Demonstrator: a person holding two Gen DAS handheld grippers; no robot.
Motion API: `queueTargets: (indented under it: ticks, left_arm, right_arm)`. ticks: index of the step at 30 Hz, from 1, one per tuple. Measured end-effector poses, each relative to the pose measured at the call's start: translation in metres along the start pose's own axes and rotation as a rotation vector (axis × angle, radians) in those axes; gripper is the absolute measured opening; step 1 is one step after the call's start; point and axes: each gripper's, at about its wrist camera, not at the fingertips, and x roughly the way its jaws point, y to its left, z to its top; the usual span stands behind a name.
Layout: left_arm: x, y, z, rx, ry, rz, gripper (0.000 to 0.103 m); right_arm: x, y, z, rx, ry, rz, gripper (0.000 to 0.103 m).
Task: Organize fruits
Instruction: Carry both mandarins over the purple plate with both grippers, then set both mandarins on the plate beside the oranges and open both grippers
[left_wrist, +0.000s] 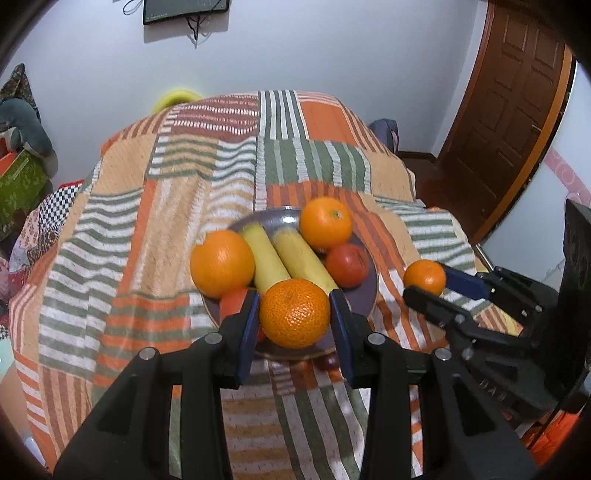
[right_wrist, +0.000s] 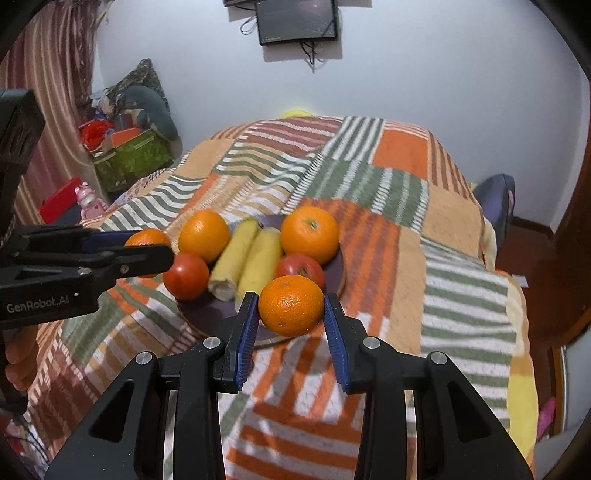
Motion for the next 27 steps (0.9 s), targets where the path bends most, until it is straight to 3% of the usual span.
queueTargets:
  ticks: [13, 27]
  left_arm:
    - [0.005, 0.008, 0.03, 0.013, -0.054, 0.021, 0.037]
    - [0.05, 0.027, 0.025, -0.022, 0.02, 0.006, 0.037]
  right_arm:
    - [0.018, 0.006, 0.031, -0.012, -0.048, -0.006, 0.033]
    - [0.07, 0.009, 0.038, -0.009, 0.033, 0.007, 0.033]
